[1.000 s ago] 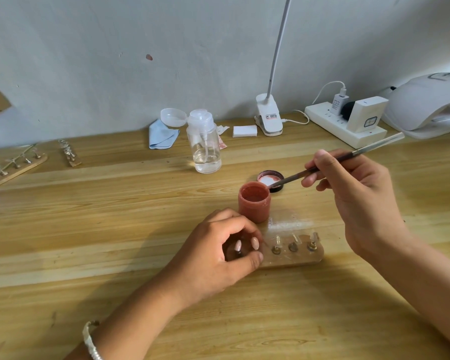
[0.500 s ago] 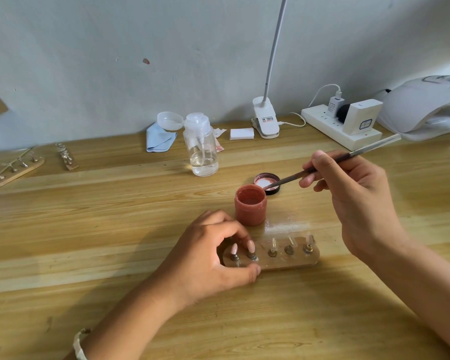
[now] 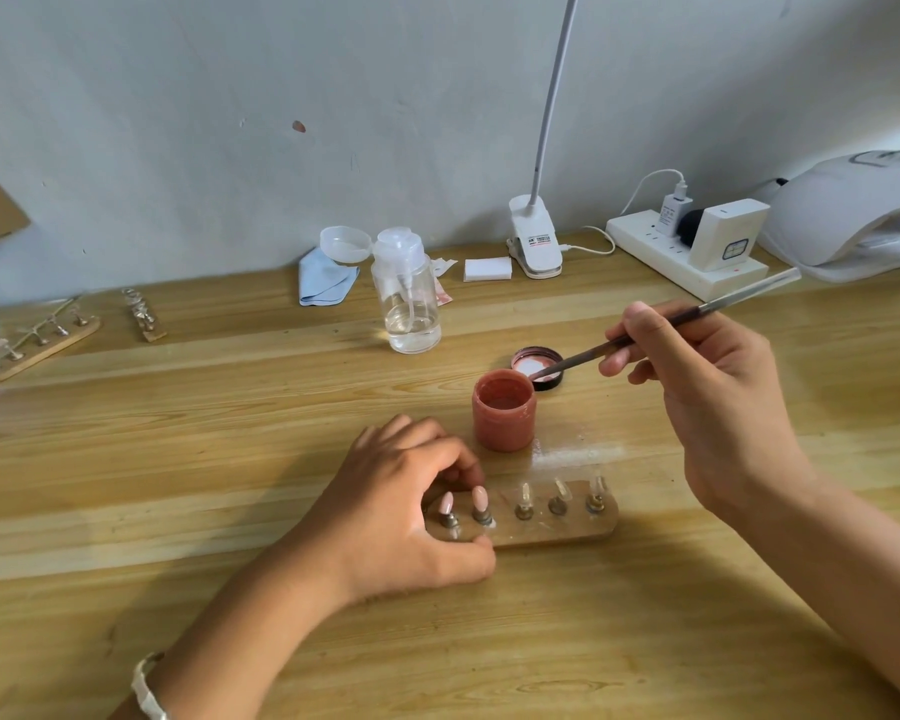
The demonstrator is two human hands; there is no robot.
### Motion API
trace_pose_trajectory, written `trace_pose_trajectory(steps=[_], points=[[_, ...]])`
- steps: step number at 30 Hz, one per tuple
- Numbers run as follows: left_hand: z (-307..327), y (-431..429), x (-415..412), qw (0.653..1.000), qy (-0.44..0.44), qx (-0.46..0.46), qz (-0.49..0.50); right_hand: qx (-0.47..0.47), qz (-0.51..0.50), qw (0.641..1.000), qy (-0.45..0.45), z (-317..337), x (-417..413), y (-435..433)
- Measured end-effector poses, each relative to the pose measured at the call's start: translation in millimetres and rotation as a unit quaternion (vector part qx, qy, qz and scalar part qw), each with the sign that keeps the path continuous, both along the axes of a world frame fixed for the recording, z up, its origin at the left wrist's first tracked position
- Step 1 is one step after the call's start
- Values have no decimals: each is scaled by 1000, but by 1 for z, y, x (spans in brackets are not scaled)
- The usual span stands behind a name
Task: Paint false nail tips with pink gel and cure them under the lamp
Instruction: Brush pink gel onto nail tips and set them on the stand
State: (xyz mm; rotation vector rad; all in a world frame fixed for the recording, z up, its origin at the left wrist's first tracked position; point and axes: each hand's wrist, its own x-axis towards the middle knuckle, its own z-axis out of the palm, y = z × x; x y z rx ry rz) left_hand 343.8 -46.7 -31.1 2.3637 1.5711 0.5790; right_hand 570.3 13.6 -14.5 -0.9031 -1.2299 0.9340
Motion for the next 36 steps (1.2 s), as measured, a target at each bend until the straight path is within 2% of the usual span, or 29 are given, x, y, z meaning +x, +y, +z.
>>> trace_pose_trajectory(steps=[7, 11, 13, 16, 18, 20, 24, 31, 36], points=[[-7, 0, 22, 993, -75, 86, 8, 6, 1, 1000, 8, 1, 0, 0], [-10, 2, 29, 988, -125, 89, -2, 5, 6, 1000, 12, 1, -1, -1], [-10, 2, 28, 987, -106, 119, -20, 7, 10, 1000, 18, 1, -1, -1], [-10, 0, 28, 971, -32, 227, -60, 13, 7, 1000, 15, 0, -1, -1], [-8, -2, 27, 955, -35, 285, -74, 26, 6, 1000, -3, 0, -2, 0], [-6, -2, 24, 943, -81, 317, -55, 48, 15, 998, -41, -1, -4, 1], [-4, -1, 16, 936, -139, 323, 21, 101, 0, 973, -208, -6, -9, 4], [-5, 4, 10, 937, -157, 287, 121, 137, 0, 929, -344, -11, -16, 5], [-6, 4, 8, 939, -179, 250, 153, 131, 12, 912, -388, -12, -19, 7]])
